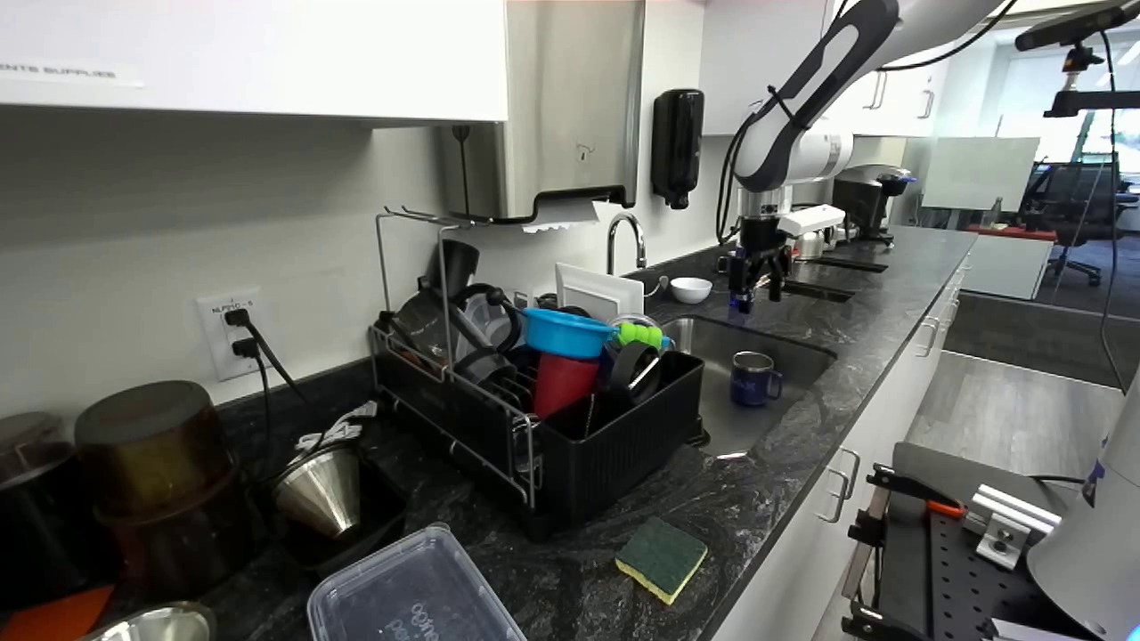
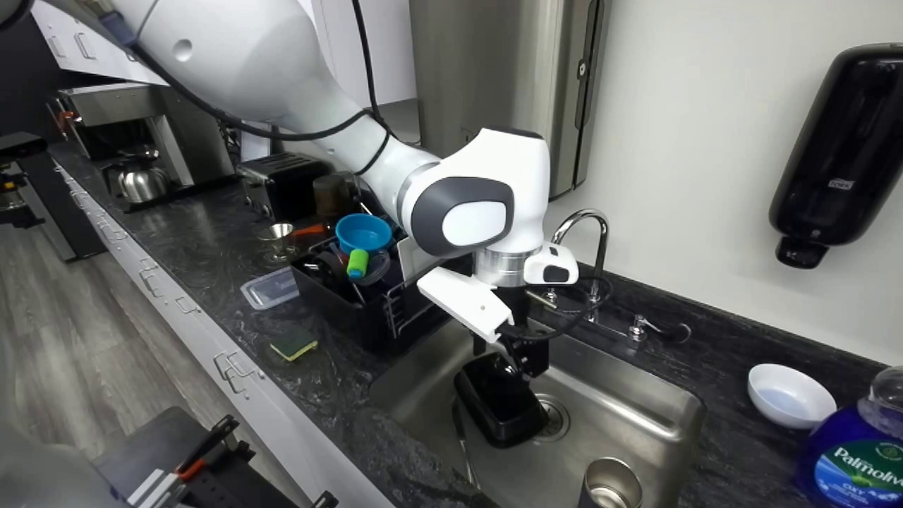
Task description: Pick up the blue cup from the sink and place it on the dish rack
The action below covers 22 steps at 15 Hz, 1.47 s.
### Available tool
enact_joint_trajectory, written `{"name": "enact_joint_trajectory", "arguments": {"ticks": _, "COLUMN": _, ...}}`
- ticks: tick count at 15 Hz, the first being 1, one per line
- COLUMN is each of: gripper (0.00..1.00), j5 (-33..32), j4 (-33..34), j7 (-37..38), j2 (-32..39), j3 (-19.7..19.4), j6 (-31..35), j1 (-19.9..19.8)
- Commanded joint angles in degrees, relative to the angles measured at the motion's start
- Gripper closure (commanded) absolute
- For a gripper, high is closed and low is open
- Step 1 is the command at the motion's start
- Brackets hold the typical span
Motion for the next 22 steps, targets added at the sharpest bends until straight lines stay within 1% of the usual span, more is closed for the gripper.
{"name": "enact_joint_trajectory", "arguments": {"ticks": 1, "gripper": 0.0, "j5": -0.39, "j4": 0.22, "j7": 0.08, "j2": 0.42, "j3": 1.65, "j6": -0.06, "j1": -1.67}}
{"name": "enact_joint_trajectory", "arguments": {"ticks": 4, "gripper": 0.0, "j5": -0.3, "j4": 1.64, "j7": -1.01, "j2": 3.84, "j3": 1.62, "j6": 0.62, "j1": -2.3}}
{"name": "enact_joint_trajectory", "arguments": {"ticks": 7, "gripper": 0.0, "j5": 0.13, "j4": 4.16, "j7": -1.84, "j2": 8.15, "j3": 1.72, "j6": 0.26, "j1": -3.76}}
{"name": "enact_joint_trajectory", "arguments": {"ticks": 13, "gripper": 0.0, "j5": 0.93, "j4": 13.05, "j7": -3.14, "j2": 15.78, "j3": 3.28, "j6": -1.5, "j1": -7.31}}
{"name": "enact_joint_trajectory", "arguments": {"ticks": 16, "gripper": 0.0, "j5": 0.87, "j4": 16.96, "j7": -2.75, "j2": 18.58, "j3": 4.01, "j6": -1.68, "j1": -8.52}}
{"name": "enact_joint_trajectory", "arguments": {"ticks": 22, "gripper": 0.0, "j5": 0.26, "j4": 22.16, "j7": -2.29, "j2": 22.72, "j3": 4.32, "j6": -2.09, "j1": -10.44}}
